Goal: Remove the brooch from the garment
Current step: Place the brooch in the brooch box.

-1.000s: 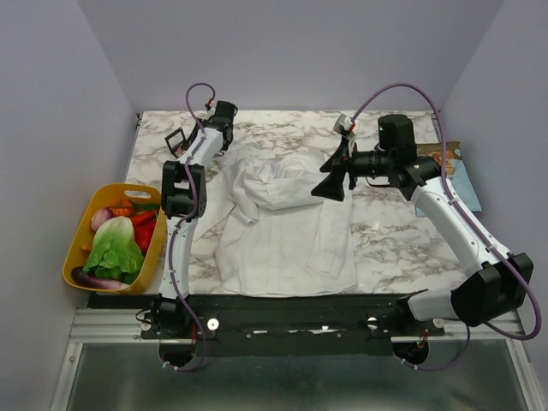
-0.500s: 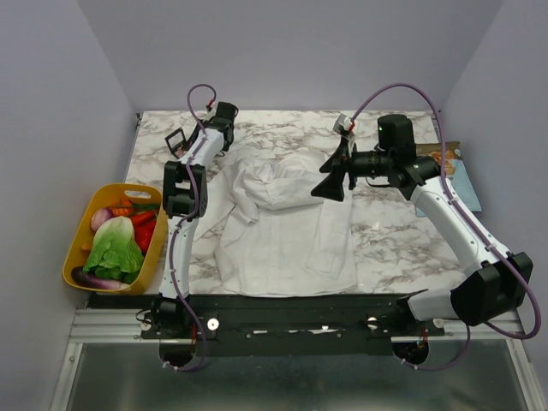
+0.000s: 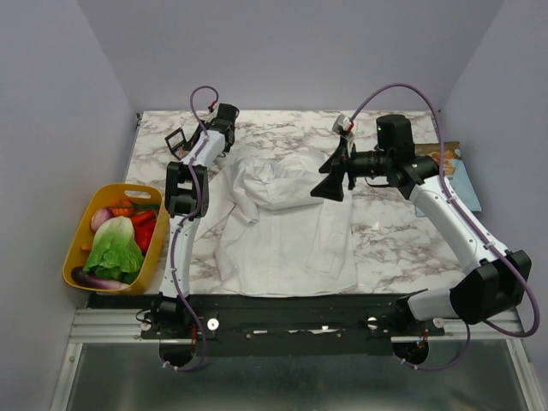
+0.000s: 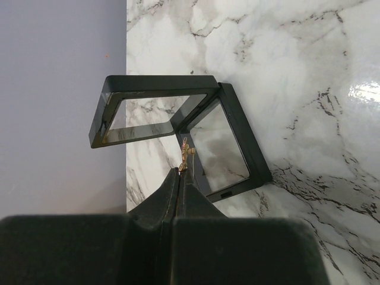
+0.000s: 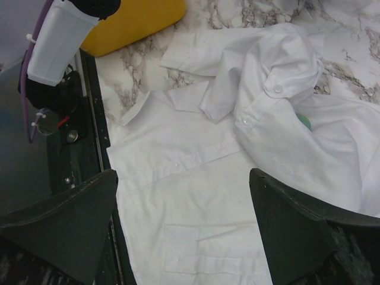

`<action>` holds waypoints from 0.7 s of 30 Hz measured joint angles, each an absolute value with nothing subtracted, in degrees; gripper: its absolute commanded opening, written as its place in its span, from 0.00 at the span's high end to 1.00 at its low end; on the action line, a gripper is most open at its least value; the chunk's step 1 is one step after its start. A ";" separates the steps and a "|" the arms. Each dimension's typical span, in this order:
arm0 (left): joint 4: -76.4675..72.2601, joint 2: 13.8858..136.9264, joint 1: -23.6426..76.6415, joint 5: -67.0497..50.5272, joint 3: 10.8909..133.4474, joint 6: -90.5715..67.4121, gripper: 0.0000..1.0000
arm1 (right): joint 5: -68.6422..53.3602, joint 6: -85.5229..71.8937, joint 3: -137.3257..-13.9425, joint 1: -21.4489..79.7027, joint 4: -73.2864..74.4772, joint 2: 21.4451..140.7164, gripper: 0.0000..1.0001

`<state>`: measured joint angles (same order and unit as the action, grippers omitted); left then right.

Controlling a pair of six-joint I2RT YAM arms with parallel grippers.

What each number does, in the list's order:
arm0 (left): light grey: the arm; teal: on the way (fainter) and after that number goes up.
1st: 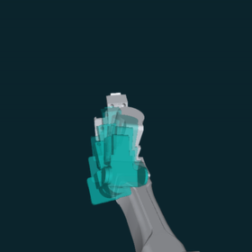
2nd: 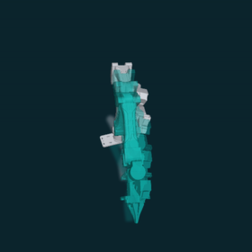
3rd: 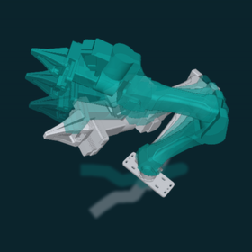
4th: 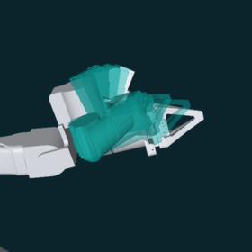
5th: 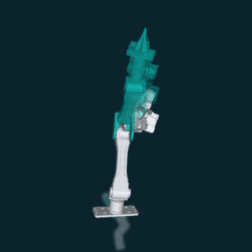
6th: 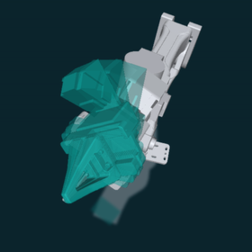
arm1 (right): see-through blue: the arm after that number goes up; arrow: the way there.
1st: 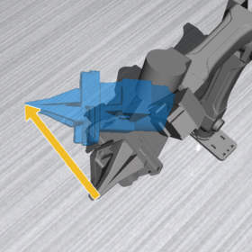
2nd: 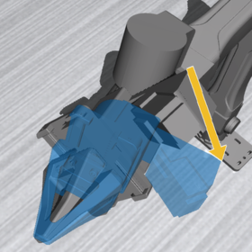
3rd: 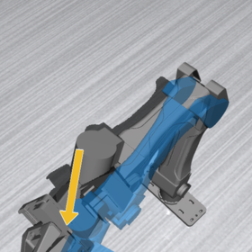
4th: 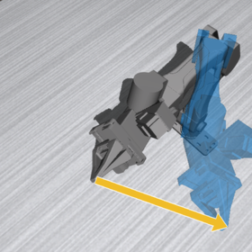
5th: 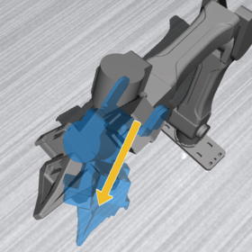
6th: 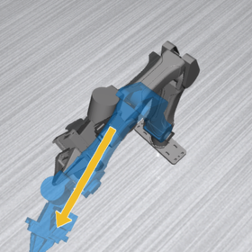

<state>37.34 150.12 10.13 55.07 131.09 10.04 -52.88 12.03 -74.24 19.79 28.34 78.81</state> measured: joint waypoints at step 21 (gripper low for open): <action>35.92 151.00 10.13 56.01 131.98 11.09 1.00 | -53.25 12.03 -74.04 19.79 28.34 79.88 0.00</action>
